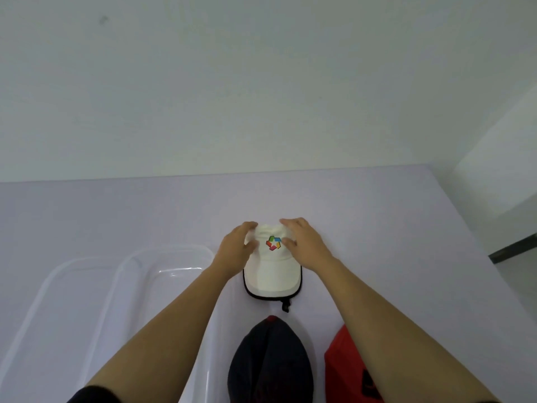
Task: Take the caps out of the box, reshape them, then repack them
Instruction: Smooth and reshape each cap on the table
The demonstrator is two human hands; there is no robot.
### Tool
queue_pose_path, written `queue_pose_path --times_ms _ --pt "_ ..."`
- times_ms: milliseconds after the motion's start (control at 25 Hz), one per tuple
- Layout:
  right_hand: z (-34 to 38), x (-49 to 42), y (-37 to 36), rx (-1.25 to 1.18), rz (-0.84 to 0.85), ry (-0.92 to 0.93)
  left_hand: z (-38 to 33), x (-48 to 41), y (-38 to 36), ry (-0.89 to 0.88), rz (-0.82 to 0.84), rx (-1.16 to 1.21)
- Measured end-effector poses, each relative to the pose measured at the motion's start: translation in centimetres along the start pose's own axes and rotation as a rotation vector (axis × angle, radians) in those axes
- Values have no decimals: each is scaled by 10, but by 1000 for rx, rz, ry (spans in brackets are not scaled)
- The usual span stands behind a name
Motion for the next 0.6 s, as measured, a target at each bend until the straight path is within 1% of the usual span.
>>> queue_pose_path --times_ms 80,120,280,400,480,600 --pt "1 1 0 -2 -69 -16 -4 -1 1 -17 -31 -57" --pt "2 1 -1 34 -83 -24 -5 -1 0 -20 -33 -94" --pt "0 0 5 308 -102 -131 -7 0 1 -26 -35 -239" --pt "-3 -3 9 262 -48 -177 -11 0 2 10 -43 -340" --pt "-2 0 13 262 6 -154 -16 2 6 49 -50 -354" --pt "-7 15 38 247 -53 -104 -31 9 19 91 -132 -224"
Point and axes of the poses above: each hand's wrist, its own x-axis away from the middle knuckle, its own y-axis out of the back of the hand, z = x × y, the point moved 6 cm from there along -x, towards the middle knuckle, and after that the axes turned 3 degrees about z, right-handed, at the moved point
